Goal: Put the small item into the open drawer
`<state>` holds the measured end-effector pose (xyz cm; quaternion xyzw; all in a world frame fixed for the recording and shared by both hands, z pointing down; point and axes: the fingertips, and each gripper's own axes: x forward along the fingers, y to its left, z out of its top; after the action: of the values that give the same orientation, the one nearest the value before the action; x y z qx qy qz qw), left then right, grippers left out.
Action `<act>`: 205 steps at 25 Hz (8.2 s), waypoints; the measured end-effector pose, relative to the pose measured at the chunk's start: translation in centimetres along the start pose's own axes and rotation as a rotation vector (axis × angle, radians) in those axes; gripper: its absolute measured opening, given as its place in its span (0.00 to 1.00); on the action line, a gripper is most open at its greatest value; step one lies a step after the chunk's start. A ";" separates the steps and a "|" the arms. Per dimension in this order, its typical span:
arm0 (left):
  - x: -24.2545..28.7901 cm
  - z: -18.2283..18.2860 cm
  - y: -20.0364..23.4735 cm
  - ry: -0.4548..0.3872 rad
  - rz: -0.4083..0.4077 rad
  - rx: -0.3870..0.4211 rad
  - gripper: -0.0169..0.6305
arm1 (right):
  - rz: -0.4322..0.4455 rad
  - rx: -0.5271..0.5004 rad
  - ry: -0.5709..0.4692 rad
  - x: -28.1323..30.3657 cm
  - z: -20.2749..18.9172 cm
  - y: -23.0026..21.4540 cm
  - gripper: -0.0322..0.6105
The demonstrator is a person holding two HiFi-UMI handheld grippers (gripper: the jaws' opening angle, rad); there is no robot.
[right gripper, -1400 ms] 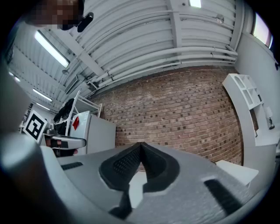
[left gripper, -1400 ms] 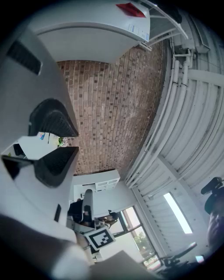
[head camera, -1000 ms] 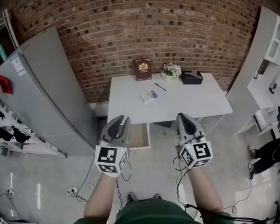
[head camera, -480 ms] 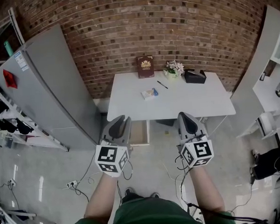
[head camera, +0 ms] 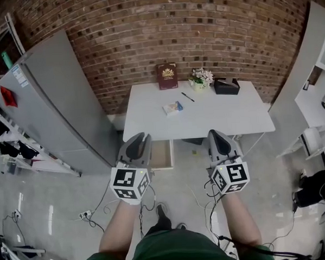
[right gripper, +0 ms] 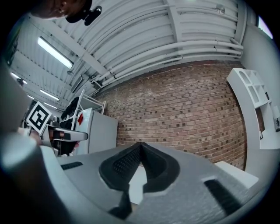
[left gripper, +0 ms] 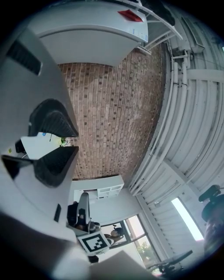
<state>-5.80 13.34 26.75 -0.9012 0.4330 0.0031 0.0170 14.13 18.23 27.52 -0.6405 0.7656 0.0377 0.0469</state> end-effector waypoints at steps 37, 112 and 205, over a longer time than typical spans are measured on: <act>12.2 -5.2 17.4 -0.017 -0.114 -0.121 0.12 | -0.115 -0.072 0.147 18.5 -5.4 1.8 0.05; 46.3 -46.2 11.1 1.038 -0.628 0.465 0.57 | -0.241 0.207 0.390 27.4 -26.0 -23.1 0.05; 13.0 -59.3 10.1 0.929 -0.647 0.690 0.60 | 0.119 0.230 0.551 30.3 -36.1 -3.9 0.05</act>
<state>-6.07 -5.07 85.49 -0.8363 0.0789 -0.5300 0.1162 11.77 -16.32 59.77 -0.5712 0.7848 -0.2217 -0.0926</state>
